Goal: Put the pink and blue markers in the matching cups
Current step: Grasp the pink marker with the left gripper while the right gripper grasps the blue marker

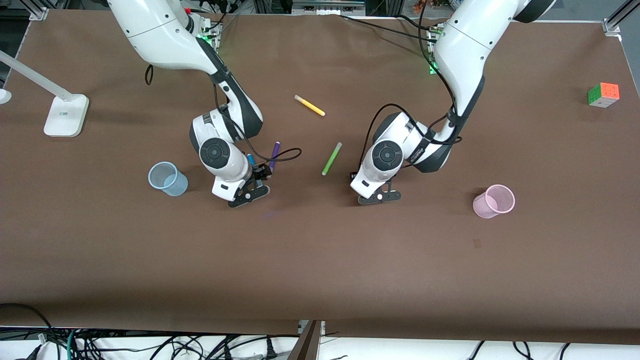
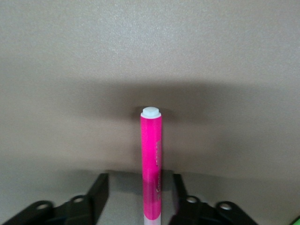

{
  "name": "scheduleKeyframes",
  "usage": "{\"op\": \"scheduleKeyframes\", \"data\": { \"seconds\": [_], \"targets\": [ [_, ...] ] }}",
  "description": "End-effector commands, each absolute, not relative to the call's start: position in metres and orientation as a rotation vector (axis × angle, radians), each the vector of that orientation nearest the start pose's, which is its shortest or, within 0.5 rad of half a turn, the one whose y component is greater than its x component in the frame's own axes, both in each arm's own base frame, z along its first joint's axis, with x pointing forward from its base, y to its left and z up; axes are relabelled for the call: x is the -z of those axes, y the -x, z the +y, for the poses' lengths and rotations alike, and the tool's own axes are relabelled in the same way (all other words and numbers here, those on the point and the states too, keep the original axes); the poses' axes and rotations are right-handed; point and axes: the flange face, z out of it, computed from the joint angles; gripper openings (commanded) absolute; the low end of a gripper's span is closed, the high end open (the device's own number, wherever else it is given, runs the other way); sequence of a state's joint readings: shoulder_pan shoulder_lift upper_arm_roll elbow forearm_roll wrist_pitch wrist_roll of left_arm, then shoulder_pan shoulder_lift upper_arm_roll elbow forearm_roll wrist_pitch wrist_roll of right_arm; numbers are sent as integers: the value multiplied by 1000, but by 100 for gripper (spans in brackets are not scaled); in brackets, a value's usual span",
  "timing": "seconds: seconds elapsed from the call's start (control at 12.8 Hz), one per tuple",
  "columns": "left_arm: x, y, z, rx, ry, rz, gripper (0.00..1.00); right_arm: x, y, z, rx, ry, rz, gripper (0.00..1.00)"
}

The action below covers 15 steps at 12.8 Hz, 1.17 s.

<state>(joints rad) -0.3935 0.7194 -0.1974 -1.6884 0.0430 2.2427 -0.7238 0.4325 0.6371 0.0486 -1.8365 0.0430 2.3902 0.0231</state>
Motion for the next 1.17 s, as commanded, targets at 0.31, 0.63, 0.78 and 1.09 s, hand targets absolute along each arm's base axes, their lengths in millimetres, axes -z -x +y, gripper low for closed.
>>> {"op": "scheduleKeyframes", "data": {
  "seconds": [0.31, 0.63, 0.78, 1.09],
  "targets": [
    [-198, -566, -343, -211, 3109, -260, 0, -172, -558, 290, -139, 3018, -693, 74],
    [-275, -595, -309, -272, 3069, -236, 0, -172, -558, 289, -141, 3007, -734, 23],
    [-331, -616, -278, -377, 3046, -229, 0, -173, -559, 290, -136, 3007, -734, 15],
    [-399, -653, -192, -590, 3126, -516, 0, -194, -573, 293, -69, 3000, -729, 8]
  ]
}}
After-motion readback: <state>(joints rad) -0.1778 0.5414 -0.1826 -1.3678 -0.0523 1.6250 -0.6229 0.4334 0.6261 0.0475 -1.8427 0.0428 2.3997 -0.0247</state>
